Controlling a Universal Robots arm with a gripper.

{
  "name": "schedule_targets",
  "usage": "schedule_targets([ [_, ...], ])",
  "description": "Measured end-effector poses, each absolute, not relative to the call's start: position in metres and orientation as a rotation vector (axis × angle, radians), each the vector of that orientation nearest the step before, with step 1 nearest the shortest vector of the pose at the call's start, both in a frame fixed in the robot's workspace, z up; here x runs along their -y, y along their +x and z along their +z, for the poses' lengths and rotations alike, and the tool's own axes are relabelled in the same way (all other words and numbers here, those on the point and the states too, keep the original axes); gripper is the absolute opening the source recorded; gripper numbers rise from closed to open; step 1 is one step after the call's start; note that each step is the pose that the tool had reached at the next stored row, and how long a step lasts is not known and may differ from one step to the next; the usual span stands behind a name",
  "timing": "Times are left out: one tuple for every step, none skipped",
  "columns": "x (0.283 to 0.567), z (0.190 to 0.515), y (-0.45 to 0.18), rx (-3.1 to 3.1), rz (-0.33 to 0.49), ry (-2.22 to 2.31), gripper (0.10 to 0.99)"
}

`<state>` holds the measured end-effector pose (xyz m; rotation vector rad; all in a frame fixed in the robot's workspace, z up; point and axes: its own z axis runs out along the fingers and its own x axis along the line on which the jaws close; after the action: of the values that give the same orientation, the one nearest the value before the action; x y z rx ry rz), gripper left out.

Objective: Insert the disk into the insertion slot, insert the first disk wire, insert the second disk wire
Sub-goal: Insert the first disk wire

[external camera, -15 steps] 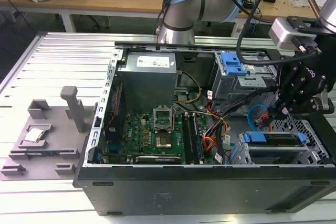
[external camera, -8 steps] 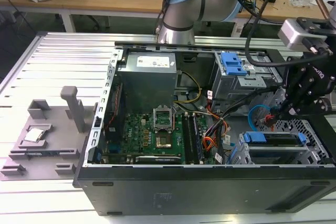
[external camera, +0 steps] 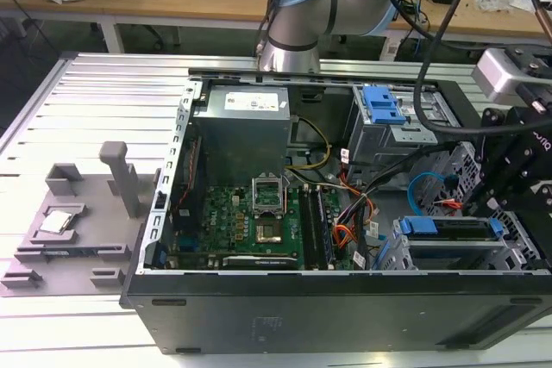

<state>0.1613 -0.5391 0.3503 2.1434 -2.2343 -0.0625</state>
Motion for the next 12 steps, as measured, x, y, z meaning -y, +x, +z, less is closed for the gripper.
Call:
schedule_targets([
  [0.539, 0.35, 0.161, 2.234, -0.062, 2.143, 0.192],
  [0.539, 0.35, 0.161, 2.234, -0.063, 2.143, 0.192],
  [0.539, 0.35, 0.161, 2.234, -0.062, 2.143, 0.192],
  [0.539, 0.35, 0.161, 2.234, -0.062, 2.143, 0.2],
  [0.539, 0.35, 0.161, 2.234, -0.062, 2.143, 0.267],
  [0.539, 0.35, 0.16, 2.235, -0.063, 2.143, 0.267],
  [0.539, 0.35, 0.159, 2.234, -0.062, 2.143, 0.267],
  [0.539, 0.35, 0.156, 2.234, -0.062, 2.143, 0.267],
  [0.539, 0.35, 0.152, 2.235, -0.062, 2.144, 0.267],
  [0.539, 0.35, 0.15, 2.235, -0.062, 2.144, 0.267],
  [0.539, 0.35, 0.149, 2.235, -0.062, 2.144, 0.267],
  [0.539, 0.35, 0.149, 2.234, -0.062, 2.144, 0.267],
])
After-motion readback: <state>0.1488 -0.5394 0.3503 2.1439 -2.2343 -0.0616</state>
